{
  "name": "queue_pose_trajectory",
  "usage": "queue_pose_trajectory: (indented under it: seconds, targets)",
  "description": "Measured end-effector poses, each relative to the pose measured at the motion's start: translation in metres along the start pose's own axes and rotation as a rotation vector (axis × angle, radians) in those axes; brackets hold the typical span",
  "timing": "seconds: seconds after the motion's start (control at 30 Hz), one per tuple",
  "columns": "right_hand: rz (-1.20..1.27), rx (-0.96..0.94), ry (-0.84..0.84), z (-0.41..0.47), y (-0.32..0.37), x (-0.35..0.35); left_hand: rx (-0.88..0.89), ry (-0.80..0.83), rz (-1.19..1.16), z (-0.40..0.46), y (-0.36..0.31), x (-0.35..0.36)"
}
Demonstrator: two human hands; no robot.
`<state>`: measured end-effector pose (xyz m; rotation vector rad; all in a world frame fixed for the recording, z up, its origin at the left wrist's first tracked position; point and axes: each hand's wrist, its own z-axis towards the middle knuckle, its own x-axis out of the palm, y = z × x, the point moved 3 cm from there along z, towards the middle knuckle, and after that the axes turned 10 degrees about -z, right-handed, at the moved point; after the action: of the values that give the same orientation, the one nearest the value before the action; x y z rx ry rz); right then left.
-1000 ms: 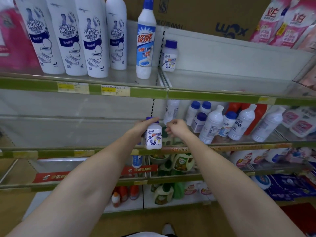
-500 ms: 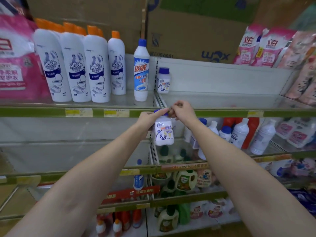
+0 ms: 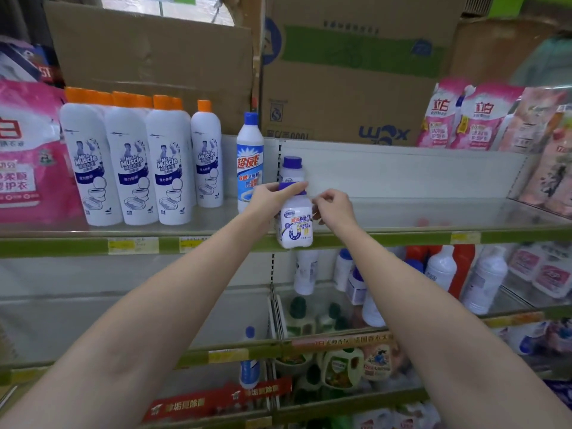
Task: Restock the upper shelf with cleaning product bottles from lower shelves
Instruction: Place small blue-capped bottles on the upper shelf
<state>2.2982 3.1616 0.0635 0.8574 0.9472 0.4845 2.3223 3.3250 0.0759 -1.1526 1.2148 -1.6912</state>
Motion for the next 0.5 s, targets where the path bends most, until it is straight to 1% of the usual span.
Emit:
queue_pose_trajectory:
  seconds: [0.1, 0.27, 0.5]
  targets:
    - [-0.020, -0.010, -0.013, 0.017, 0.000, 0.003, 0.061, -0.018, -0.027, 0.016, -0.011, 0.009]
    - [-0.020, 0.054, -0.079, 0.042, -0.004, 0.006, 0.142, 0.010, 0.005, 0.044, -0.023, 0.024]
    - [-0.027, 0.115, -0.047, 0.066, -0.020, 0.022, 0.107, 0.047, 0.056, 0.078, 0.019, 0.017]
